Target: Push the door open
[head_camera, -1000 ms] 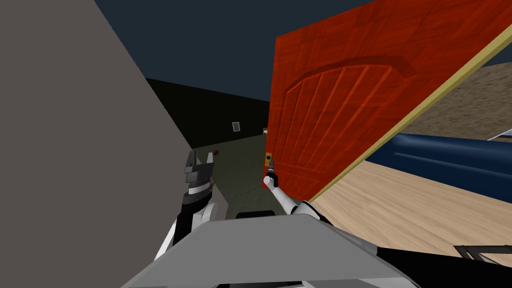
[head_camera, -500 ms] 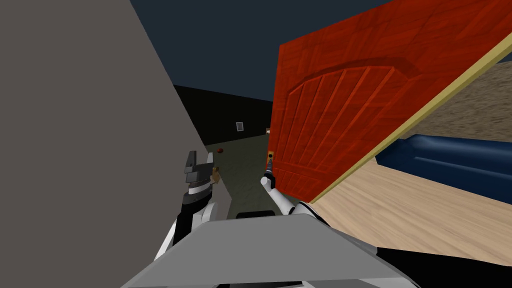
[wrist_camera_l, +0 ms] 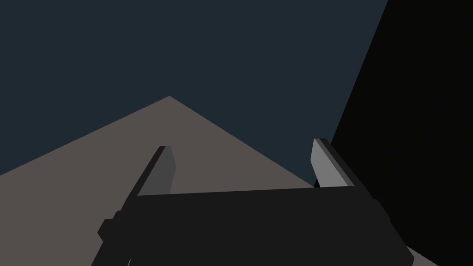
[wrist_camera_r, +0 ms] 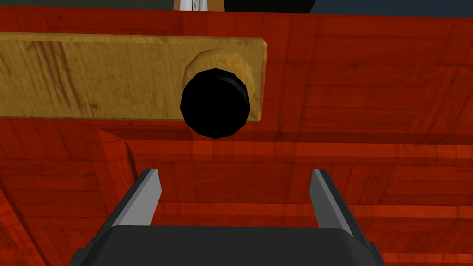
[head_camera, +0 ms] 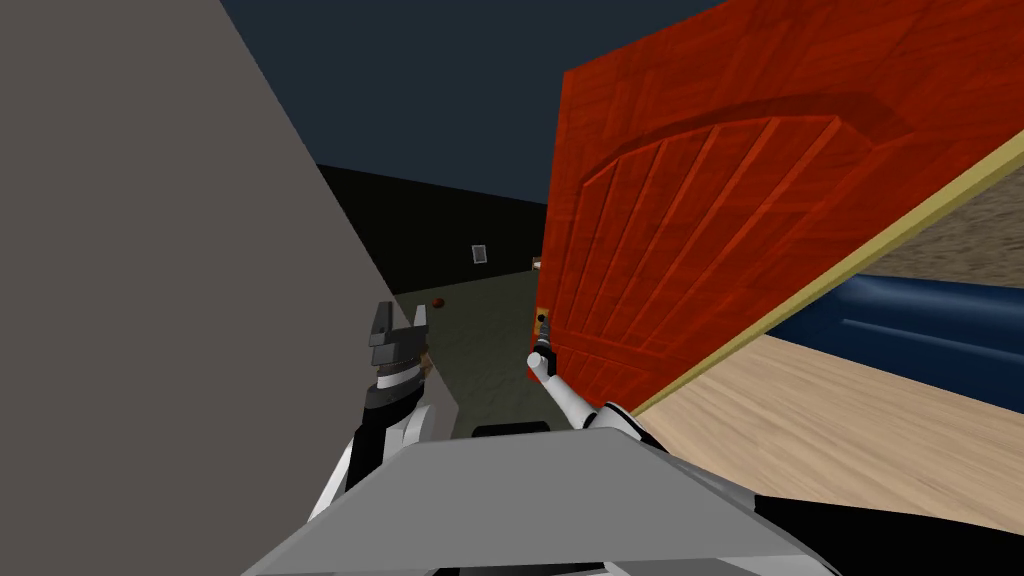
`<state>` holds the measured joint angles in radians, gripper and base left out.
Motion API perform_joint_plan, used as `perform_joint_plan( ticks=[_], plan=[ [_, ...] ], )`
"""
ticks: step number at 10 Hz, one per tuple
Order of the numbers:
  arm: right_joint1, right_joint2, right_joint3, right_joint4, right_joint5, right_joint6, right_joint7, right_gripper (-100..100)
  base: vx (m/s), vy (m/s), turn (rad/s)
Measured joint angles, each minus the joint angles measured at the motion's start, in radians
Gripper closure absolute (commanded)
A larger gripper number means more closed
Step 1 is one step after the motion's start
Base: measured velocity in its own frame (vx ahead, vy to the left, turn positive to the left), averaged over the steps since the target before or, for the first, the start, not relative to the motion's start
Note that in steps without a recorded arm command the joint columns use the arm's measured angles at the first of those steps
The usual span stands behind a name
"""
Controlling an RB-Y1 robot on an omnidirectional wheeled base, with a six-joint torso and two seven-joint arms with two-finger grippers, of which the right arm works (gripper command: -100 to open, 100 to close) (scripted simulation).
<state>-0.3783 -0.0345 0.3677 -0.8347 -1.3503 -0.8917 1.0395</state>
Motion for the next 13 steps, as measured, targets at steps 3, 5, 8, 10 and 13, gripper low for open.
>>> perform_joint_plan(
  ticks=[3,5,8,10,13],
  plan=[
    [-0.011,0.016,-0.014,0.024,0.016,0.008,-0.028,-100,0.183,-0.029,0.007],
    [-0.014,0.016,-0.014,0.022,0.017,0.007,-0.028,100,-0.025,0.003,0.001],
    [-0.01,0.017,-0.013,0.025,0.015,0.01,-0.028,100,-0.022,0.004,0.003],
    [-0.008,0.018,-0.013,0.026,0.015,0.01,-0.028,100,0.065,0.001,0.007],
    [-0.005,0.005,-0.014,0.026,-0.022,-0.013,-0.005,100,0.18,-0.002,-0.013]
  ],
)
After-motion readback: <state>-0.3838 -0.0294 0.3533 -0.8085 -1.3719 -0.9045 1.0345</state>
